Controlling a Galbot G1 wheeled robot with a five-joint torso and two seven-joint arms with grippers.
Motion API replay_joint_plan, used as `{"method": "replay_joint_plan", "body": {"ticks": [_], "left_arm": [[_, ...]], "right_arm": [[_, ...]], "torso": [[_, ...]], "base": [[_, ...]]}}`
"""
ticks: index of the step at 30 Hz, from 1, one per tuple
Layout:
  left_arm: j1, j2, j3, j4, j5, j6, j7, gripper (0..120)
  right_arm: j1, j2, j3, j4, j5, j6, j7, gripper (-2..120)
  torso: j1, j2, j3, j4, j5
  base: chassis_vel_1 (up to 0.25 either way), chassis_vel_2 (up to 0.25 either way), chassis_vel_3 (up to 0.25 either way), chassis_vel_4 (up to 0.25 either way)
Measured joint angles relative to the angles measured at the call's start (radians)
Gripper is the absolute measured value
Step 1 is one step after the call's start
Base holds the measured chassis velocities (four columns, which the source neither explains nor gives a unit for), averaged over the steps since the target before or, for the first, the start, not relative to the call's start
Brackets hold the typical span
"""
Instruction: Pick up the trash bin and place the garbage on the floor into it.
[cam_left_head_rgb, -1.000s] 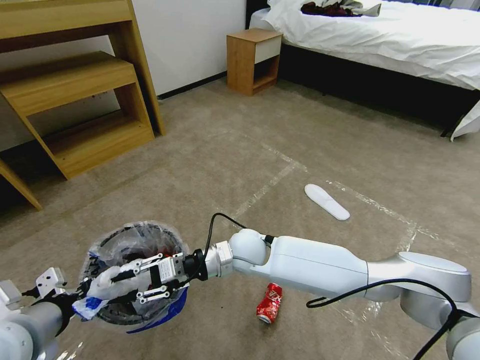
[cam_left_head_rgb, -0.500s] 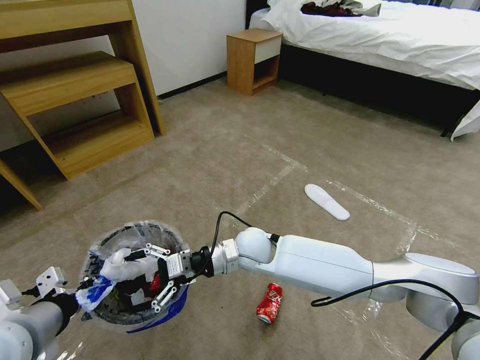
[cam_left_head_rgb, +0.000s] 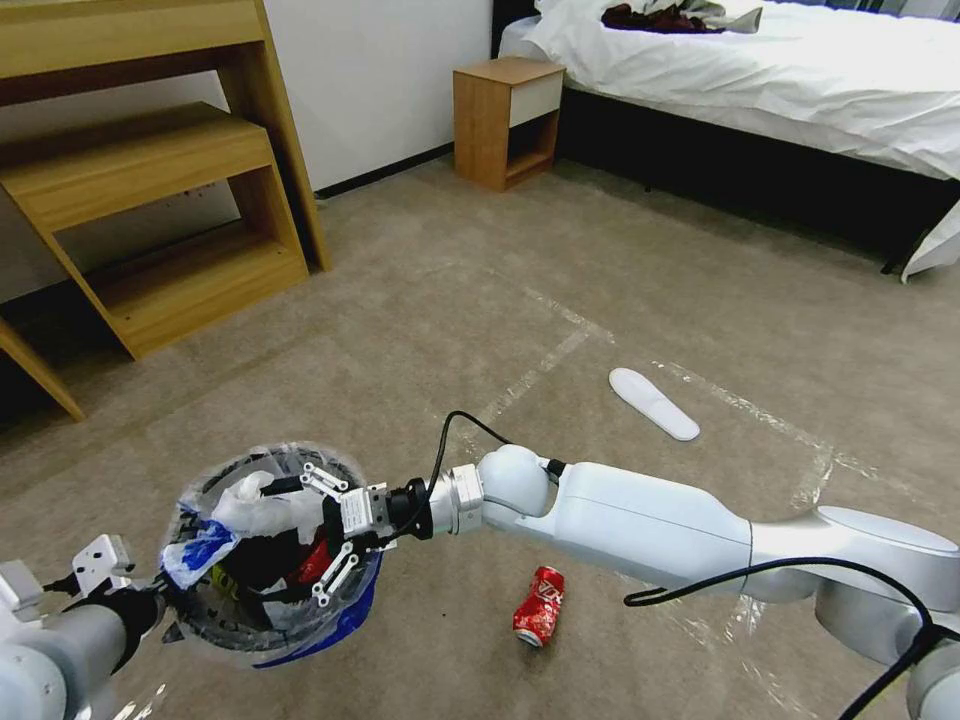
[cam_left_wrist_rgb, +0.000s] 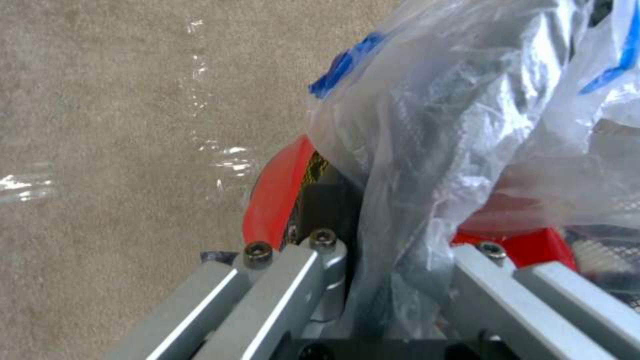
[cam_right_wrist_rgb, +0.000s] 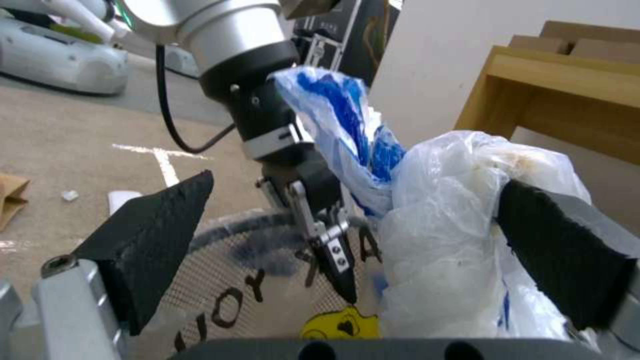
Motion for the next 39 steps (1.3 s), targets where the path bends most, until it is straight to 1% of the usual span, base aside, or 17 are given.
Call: {"method": "replay_joint_plan", "body": {"ticks": [6,15,18,23,28,31,33,39], "left_arm": [[-0.001,0.0,0.0,0.0,0.0,0.0,0.0,0],[-0.005,0.007,-0.001,0.002,-0.001,0.0,0.0,0],[-0.008,0.011,-0.003,0.003,-0.003,0.0,0.0,0],[-0.008,0.014,-0.008,0.003,-0.006,0.0,0.0,0],[-0.007,0.009,-0.007,0.0,-0.006,0.0,0.0,0],[-0.006,0.008,-0.007,-0.001,-0.006,0.0,0.0,0],[-0.005,0.008,-0.008,-0.002,-0.005,0.0,0.0,0],[-0.004,0.005,-0.007,-0.004,-0.004,0.0,0.0,0]], "right_arm": [[-0.007,0.001,-0.002,-0.002,-0.001,0.001,0.004,100],[-0.003,0.005,-0.04,0.004,-0.001,-0.001,0.01,100],[-0.004,-0.007,-0.075,0.013,0.031,-0.004,0.012,100],[-0.005,-0.011,-0.096,0.02,0.045,-0.006,0.015,100],[0.009,-0.012,-0.105,0.025,0.057,-0.027,0.02,100],[0.02,-0.016,-0.109,0.012,0.009,-0.035,0.029,100],[0.039,-0.032,-0.126,0.008,-0.008,-0.052,0.035,100],[0.083,-0.057,-0.167,0.024,0.045,-0.085,0.063,100]], "torso": [[0.0,0.0,0.0,0.0,0.0],[0.0,0.0,0.0,0.0,0.0],[0.0,0.0,0.0,0.0,-0.0001],[0.0,0.0,0.0,-0.0001,-0.0001],[0.0,0.0,0.0,0.0,0.0],[0.0,0.0,0.0,0.0001,0.0],[0.0,0.0,0.0,0.0,-0.0001],[0.0,0.0,0.0,-0.0001,0.0]], "base": [[0.0,0.0,0.0,0.0],[0.0,0.0,0.0,0.0],[0.0,0.0,0.0,0.0],[0.0,0.0,0.0,0.0],[0.0,0.0,0.0,0.0],[0.0,0.0,0.0,0.0],[0.0,0.0,0.0,0.0],[0.0,0.0,0.0,0.0]]}}
